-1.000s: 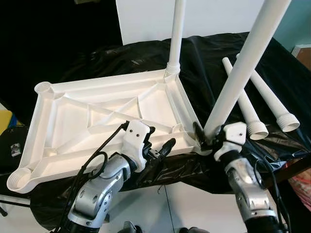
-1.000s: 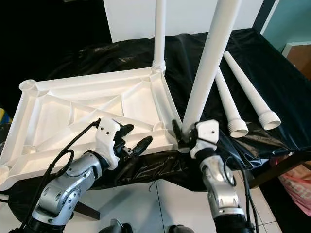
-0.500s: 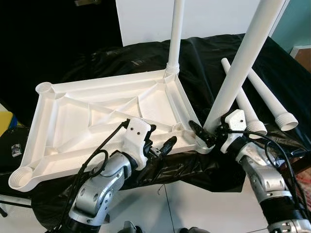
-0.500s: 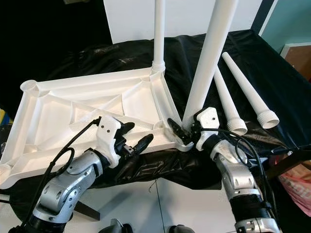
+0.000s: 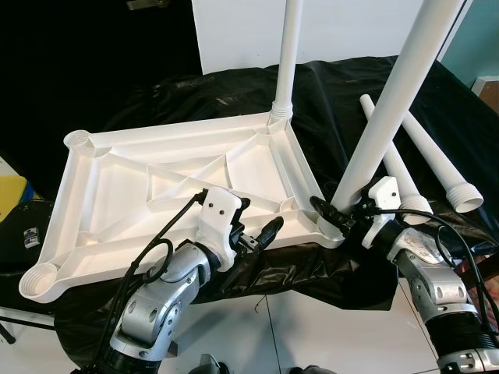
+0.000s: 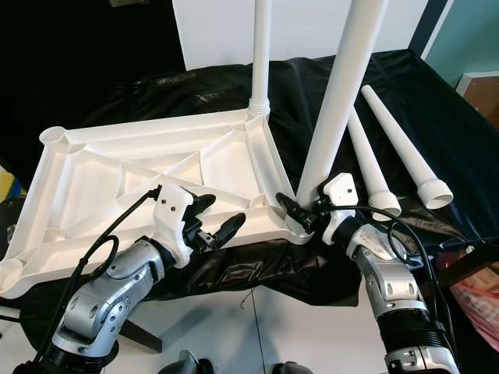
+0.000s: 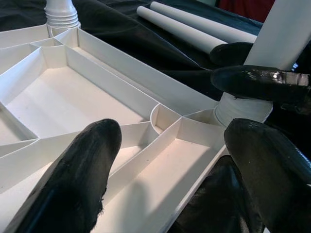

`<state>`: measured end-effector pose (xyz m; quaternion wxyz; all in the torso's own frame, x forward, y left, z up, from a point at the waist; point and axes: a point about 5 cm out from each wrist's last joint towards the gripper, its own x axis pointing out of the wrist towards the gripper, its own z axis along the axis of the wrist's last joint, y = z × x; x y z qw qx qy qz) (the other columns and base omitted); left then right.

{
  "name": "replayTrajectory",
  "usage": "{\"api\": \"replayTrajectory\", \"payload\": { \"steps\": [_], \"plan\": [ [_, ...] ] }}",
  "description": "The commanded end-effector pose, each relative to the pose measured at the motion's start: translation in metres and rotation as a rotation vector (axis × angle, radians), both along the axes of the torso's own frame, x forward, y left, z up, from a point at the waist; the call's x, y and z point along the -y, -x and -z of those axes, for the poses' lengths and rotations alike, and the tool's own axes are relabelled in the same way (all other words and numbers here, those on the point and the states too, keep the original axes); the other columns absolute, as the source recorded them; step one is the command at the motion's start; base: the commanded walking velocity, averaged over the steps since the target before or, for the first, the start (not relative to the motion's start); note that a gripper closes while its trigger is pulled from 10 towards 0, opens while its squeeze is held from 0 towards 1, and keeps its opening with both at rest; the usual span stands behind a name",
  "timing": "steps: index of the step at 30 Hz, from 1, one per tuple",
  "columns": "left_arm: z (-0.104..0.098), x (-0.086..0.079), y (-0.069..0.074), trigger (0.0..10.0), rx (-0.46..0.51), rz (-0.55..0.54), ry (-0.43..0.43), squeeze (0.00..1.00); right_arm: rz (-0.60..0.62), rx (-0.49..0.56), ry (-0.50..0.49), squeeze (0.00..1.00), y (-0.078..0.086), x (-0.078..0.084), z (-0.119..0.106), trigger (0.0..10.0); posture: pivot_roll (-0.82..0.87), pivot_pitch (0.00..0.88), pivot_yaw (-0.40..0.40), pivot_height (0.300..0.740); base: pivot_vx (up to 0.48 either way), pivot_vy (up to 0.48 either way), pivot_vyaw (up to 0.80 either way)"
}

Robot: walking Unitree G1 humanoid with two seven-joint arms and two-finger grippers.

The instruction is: Building children table

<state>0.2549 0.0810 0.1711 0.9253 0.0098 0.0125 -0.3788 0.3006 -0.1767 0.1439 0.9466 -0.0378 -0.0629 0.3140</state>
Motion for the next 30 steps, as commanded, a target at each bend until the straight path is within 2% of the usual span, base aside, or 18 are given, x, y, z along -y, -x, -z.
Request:
{"api": "replayTrajectory", "payload": {
  "steps": [1,8,11,12,13,14,16,17,19,21,22,30],
  "plan": [
    [0.0,0.0,0.003,10.0,-0.008,0.006,0.002,0.0,0.053,-0.089,-0.009,0.0,0.004,0.003,0.018,10.0,-0.02,0.116,-0.002,0.74,0.0,0.0,0.0],
    [0.001,0.0,0.003,10.0,-0.011,0.006,0.003,0.0,0.172,-0.102,-0.017,0.0,0.003,-0.007,0.019,10.0,-0.02,0.117,-0.003,0.74,0.0,0.0,0.0],
    [0.001,0.001,0.003,10.0,-0.009,0.008,0.005,0.0,0.372,-0.129,-0.027,0.0,0.0,-0.014,0.019,10.0,-0.03,0.114,-0.004,0.74,0.0,0.0,0.0],
    [0.001,0.001,0.003,10.0,-0.009,0.008,0.005,0.0,0.372,-0.129,-0.027,0.0,0.0,-0.014,0.019,10.0,-0.03,0.114,-0.004,0.74,0.0,0.0,0.0],
    [0.001,0.001,0.003,10.0,-0.009,0.008,0.006,0.0,0.448,-0.145,-0.036,0.0,0.0,-0.016,0.02,10.0,-0.02,0.113,-0.006,0.74,0.0,0.0,0.0],
    [0.001,0.001,0.003,10.0,-0.009,0.008,0.006,0.0,0.448,-0.145,-0.036,0.0,0.0,-0.016,0.02,10.0,-0.02,0.113,-0.006,0.74,0.0,0.0,0.0],
    [0.001,0.001,0.003,10.0,-0.009,0.008,0.008,0.0,0.578,-0.175,-0.068,0.0,0.0,-0.021,0.022,10.0,-0.03,0.113,-0.008,0.74,0.0,0.0,0.0],
    [0.001,0.001,0.003,10.0,-0.009,0.008,0.008,0.0,0.578,-0.175,-0.068,0.0,0.0,-0.021,0.022,10.0,-0.03,0.113,-0.008,0.74,0.0,0.0,0.0],
    [0.0,0.002,0.002,10.0,-0.008,0.008,0.015,0.0,0.715,-0.174,-0.12,0.0,0.003,-0.032,0.023,10.0,-0.02,0.11,-0.012,0.74,0.0,0.0,0.0],
    [0.0,0.002,0.002,10.0,-0.008,0.008,0.015,0.0,0.715,-0.174,-0.12,0.0,0.003,-0.032,0.023,10.0,-0.02,0.11,-0.012,0.74,0.0,0.0,0.0],
    [0.0,0.003,0.002,10.0,-0.008,0.009,0.018,0.0,0.753,-0.176,-0.139,0.0,0.004,-0.036,0.023,10.0,-0.02,0.11,-0.011,0.74,0.0,0.0,0.0],
    [0.0,0.003,0.001,10.0,-0.003,0.008,0.017,0.0,0.724,-0.165,-0.165,0.0,0.006,-0.044,0.018,10.0,-0.02,0.103,-0.016,0.74,0.0,0.0,0.0]
  ]
}}
